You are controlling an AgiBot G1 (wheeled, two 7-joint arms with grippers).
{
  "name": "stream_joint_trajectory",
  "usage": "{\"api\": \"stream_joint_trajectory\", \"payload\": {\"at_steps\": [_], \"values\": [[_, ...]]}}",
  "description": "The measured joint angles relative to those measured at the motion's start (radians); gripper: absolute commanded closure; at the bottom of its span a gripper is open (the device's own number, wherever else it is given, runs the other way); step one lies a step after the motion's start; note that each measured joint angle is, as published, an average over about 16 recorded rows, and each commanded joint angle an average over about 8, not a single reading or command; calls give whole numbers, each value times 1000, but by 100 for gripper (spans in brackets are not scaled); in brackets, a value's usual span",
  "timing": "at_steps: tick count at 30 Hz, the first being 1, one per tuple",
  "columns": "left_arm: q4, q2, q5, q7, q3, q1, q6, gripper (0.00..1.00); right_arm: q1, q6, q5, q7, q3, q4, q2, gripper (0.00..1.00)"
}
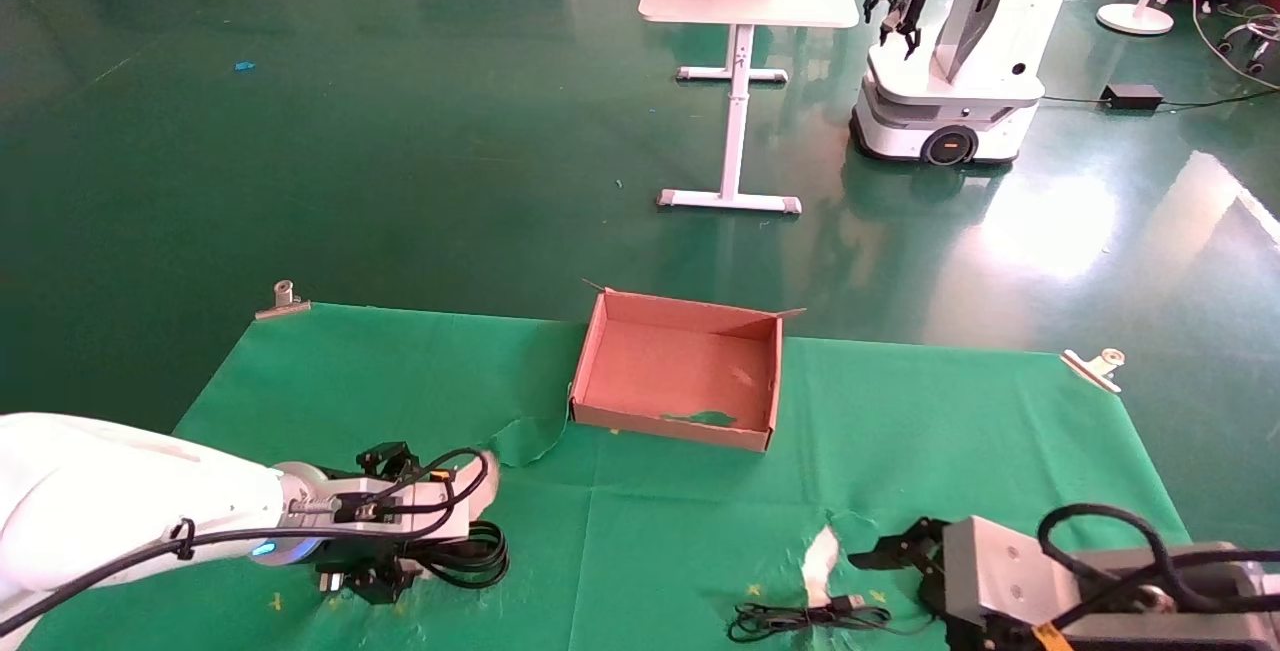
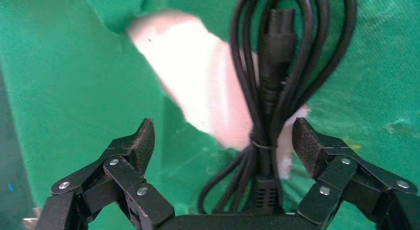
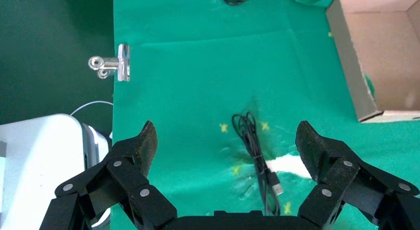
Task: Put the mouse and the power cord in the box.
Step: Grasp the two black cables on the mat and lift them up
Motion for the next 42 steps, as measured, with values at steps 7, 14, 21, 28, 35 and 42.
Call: {"api": "stream_joint_trajectory", "payload": {"at_steps": [7, 14, 21, 28, 35, 42], "values": [[15, 3, -2, 5, 0, 0, -5, 0, 45, 16, -145, -15, -61, -37, -71, 0], [21, 5, -4, 9, 0, -2, -6, 0, 129, 48, -360, -56, -158, -145, -214, 0], [23, 5, -5, 11, 0, -2, -6, 0, 202, 89, -518, -105, -235, -292, -363, 0], [24, 5, -5, 11, 0, -2, -7, 16, 236, 122, -583, -125, -269, -396, -450, 1], [24, 6, -4, 11, 0, -2, -7, 98, 246, 138, -608, -125, -279, -427, -477, 79], [24, 5, -5, 11, 0, -2, -7, 100, 245, 137, -605, -125, -278, -425, -474, 100]]}}
